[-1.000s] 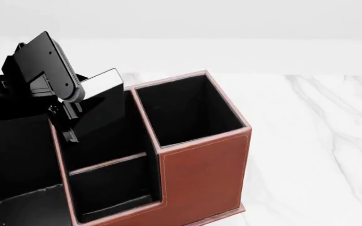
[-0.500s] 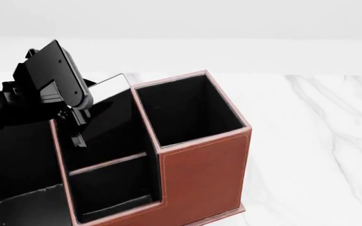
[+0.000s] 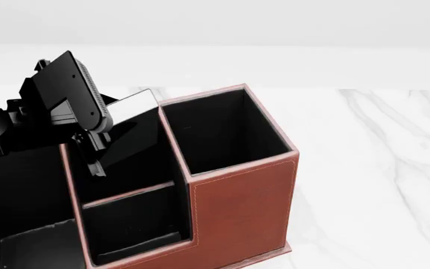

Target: Pick up the book and place it in the front compartment of the caddy.

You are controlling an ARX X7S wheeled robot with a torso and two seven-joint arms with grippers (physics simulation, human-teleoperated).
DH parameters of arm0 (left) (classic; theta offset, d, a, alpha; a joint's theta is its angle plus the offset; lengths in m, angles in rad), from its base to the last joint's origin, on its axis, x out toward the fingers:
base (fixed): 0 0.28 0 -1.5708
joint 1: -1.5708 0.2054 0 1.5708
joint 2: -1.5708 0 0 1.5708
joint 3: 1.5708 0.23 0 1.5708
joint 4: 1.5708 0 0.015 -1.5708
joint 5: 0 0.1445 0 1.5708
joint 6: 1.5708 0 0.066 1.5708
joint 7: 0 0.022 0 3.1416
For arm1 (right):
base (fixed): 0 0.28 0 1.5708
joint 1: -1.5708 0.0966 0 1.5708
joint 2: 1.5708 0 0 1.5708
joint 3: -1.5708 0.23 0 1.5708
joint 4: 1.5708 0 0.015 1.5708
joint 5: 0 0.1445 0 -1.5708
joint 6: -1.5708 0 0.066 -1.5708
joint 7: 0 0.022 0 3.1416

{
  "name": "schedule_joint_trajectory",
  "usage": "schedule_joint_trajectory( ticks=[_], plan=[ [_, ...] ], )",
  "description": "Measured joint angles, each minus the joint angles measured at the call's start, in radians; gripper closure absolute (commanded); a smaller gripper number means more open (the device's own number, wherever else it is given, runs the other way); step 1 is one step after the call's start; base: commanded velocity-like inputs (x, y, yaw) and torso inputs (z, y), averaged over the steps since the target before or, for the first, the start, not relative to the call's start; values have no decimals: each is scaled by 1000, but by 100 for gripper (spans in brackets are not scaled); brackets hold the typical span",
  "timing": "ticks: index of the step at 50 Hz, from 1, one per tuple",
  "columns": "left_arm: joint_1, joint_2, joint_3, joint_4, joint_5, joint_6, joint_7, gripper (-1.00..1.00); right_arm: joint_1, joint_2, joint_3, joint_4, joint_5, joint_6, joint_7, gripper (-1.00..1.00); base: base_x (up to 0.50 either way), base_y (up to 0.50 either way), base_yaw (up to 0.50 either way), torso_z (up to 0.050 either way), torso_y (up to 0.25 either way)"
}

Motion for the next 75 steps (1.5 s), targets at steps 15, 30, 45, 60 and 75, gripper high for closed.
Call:
schedule_joint_trajectory(
  ticks=[15,30,45,60,75],
  plan=[
    [-2,3,4,-20,-10,16,5,100,-3,9,-4,3,6,-10,10,-100,0,0,0,0,0],
    [8,-28,10,23,-5,-14,1,100,-9,18,-6,3,12,-18,20,-100,0,0,0,0,0],
    [20,-54,19,28,-18,-20,-1,100,-11,29,-9,5,19,-23,30,-100,0,0,0,0,0],
    [32,-29,13,-37,-25,60,-5,-100,-15,39,-12,5,25,-28,41,-100,0,0,0,0,0],
    [54,-22,39,-108,100,105,-60,-100,-16,50,-14,3,35,-32,52,-100,0,0,0,0,0]
  ],
)
